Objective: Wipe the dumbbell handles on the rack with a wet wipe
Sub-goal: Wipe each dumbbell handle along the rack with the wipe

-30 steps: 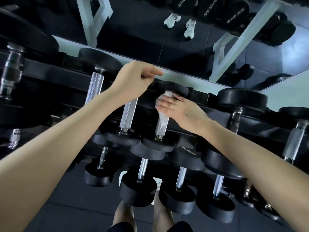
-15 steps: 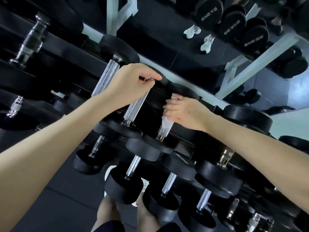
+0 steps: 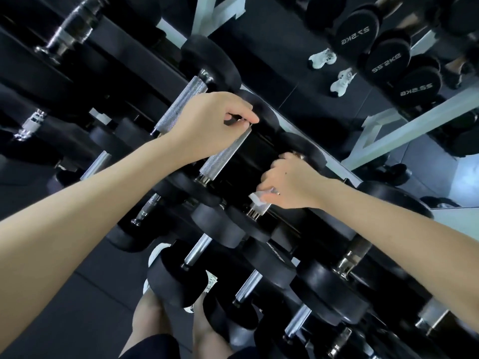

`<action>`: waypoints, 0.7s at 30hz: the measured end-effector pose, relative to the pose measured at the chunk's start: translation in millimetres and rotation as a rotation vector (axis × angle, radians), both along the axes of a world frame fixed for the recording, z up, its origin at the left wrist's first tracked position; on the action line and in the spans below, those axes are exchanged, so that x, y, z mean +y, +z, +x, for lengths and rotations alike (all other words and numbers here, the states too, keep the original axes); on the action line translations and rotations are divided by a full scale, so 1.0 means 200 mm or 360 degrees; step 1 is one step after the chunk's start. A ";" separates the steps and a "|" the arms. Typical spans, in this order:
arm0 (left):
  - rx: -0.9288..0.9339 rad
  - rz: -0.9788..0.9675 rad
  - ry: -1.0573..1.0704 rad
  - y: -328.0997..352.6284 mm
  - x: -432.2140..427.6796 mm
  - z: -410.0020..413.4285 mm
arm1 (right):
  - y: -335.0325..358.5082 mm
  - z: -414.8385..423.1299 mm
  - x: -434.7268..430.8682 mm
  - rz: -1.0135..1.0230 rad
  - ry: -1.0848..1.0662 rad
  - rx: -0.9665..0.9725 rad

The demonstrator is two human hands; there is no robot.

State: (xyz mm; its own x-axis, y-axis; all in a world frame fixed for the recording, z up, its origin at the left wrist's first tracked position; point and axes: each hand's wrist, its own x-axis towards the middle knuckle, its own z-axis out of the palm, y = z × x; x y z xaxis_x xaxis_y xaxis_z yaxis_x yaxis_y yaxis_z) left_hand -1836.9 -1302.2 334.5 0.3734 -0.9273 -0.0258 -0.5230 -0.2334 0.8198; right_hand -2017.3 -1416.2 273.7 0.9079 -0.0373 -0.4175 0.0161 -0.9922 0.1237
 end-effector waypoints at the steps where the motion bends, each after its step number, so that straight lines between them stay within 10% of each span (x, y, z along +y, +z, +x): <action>1: -0.0008 -0.0002 0.0006 0.00 0.00 0.00 | -0.01 -0.02 0.02 -0.0058 0.0052 -0.0038; 21: -0.0331 0.0055 -0.0264 0.05 0.01 -0.08 | -0.05 -0.26 0.02 0.0081 -0.0041 -0.0507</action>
State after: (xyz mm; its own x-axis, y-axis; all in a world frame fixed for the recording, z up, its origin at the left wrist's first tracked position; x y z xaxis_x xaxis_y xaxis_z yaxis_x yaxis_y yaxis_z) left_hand -1853.6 -1300.9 343.6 0.2168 -0.9762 0.0028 -0.7130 -0.1564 0.6835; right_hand -2069.3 -1411.8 262.9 0.9922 -0.0484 -0.1147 -0.0408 -0.9968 0.0685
